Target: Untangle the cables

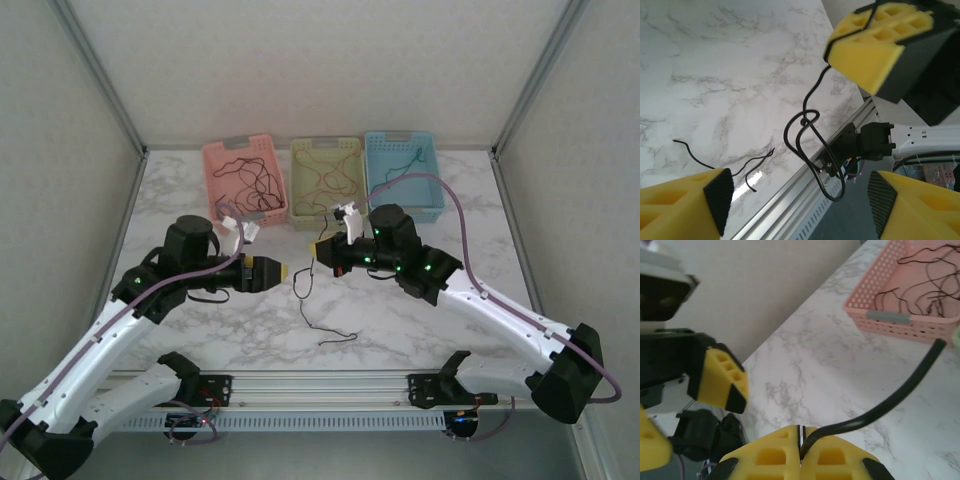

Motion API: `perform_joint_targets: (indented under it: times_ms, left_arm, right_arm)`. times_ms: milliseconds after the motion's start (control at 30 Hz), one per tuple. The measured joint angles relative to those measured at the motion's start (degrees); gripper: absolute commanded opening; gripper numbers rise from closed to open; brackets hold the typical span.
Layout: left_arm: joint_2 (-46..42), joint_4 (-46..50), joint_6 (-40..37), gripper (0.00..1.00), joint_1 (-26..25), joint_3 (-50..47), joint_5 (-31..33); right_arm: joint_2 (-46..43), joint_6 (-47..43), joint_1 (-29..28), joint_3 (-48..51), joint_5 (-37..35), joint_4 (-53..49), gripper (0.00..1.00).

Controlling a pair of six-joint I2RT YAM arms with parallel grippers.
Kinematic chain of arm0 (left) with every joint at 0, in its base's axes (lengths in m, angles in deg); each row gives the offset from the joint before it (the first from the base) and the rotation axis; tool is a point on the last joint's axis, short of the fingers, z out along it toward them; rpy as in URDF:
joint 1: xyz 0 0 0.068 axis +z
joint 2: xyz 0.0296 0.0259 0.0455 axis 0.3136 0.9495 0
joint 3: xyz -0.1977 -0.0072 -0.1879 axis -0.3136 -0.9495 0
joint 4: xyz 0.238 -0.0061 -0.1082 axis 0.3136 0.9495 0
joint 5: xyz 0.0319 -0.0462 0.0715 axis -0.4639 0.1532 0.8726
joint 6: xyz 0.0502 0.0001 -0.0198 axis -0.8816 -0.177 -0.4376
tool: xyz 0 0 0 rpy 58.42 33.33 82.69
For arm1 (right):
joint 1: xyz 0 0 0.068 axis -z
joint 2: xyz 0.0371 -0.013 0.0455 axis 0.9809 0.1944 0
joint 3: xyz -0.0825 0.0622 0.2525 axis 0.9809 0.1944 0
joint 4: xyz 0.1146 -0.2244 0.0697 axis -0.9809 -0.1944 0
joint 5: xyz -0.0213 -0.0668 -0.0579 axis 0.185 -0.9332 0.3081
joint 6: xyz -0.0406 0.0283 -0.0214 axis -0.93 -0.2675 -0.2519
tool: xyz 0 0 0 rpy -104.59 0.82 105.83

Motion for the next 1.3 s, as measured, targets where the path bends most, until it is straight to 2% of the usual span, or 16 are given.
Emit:
perform_joint_targets:
  times_ms: [133,500,900,1033,1133,1300]
  left_arm:
    - [0.28,-1.09,-0.24,0.56,-1.75,-0.02,0.35]
    - [-0.63,-3.28,1.22,0.4,-3.82,-1.99,0.63]
    - [-1.14,-10.14,7.89,0.44,-4.68,-6.27,-0.52]
    - [-0.39,-10.91,8.57,0.4,-4.79,-6.27,-0.63]
    - [0.28,-10.93,10.23,0.28,-4.79,-6.27,1.38]
    - [0.68,-14.4,15.67,0.32,-4.79,-7.54,4.98]
  right_arm:
    - [-0.94,-2.03,-0.66,1.07,1.9,1.33,0.0]
    - [-5.09,-10.05,-1.68,5.86,4.28,7.82,0.0]
    - [-5.29,-17.59,-1.79,6.12,2.25,9.09,0.0]
    - [-5.29,-19.78,-1.79,6.12,1.51,9.11,0.0]
    - [-5.29,-21.22,-1.81,6.12,1.29,9.14,0.0]
    - [-5.22,-22.49,-1.84,6.12,1.05,9.62,0.0]
